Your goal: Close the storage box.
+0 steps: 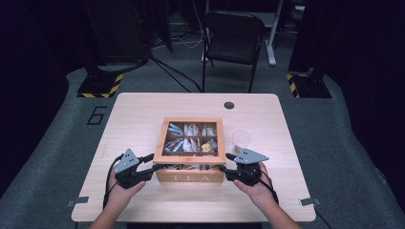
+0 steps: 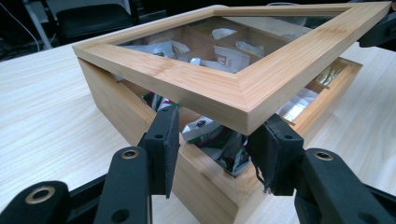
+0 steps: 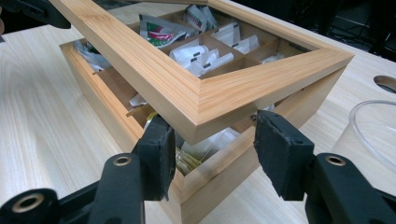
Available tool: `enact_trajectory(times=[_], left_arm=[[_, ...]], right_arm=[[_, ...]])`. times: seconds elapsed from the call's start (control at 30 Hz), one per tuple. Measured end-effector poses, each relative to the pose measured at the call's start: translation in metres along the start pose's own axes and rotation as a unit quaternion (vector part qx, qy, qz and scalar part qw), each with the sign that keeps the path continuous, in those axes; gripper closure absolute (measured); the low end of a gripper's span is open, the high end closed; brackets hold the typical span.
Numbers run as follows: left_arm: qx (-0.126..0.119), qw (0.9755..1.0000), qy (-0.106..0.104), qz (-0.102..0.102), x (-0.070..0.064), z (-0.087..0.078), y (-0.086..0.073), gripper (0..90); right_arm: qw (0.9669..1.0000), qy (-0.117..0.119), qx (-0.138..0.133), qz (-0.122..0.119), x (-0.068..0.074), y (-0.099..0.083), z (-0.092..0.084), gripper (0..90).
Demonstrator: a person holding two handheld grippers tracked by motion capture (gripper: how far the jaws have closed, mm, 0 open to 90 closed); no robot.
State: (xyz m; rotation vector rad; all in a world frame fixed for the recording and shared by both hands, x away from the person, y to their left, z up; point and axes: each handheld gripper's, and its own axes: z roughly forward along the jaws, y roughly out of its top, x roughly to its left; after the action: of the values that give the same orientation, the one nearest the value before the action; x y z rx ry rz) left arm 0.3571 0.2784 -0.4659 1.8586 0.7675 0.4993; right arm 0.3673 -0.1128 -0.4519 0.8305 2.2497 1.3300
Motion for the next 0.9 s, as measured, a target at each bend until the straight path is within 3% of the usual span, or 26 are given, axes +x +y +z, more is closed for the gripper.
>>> enact_trajectory(times=[0.17,0.27,0.37,0.53,0.6,0.67,0.9], left_arm=[[0.0,1.0,-0.004,-0.008,-0.002,0.0,-0.002,53.9],[0.004,0.9993,-0.024,-0.028,-0.001,-0.001,-0.004,53.4],[0.02,0.9995,-0.019,-0.015,-0.003,-0.001,-0.005,53.1],[0.031,0.9991,-0.021,-0.018,-0.005,-0.002,-0.008,51.8],[0.045,0.9989,-0.014,-0.006,-0.007,-0.001,-0.01,51.1],[0.044,0.9989,-0.014,0.001,-0.01,-0.001,-0.013,49.6],[0.032,0.9992,-0.02,-0.014,-0.008,-0.005,-0.012,48.5]], right_arm=[[1.0,0.003,0.006,-0.006,0.0,-0.001,0.0,47.9],[0.9999,0.008,0.006,-0.01,0.001,-0.002,-0.002,47.7],[0.9999,0.009,0.013,-0.007,0.004,-0.004,-0.003,47.7],[0.9993,0.016,0.026,-0.022,0.006,-0.006,-0.005,46.6],[0.9996,0.021,0.014,-0.011,0.005,-0.006,-0.006,47.2],[0.9998,0.021,0.002,0.007,0.003,-0.005,-0.012,46.9],[0.9997,0.012,-0.003,0.022,-0.003,-0.009,-0.017,46.4]])
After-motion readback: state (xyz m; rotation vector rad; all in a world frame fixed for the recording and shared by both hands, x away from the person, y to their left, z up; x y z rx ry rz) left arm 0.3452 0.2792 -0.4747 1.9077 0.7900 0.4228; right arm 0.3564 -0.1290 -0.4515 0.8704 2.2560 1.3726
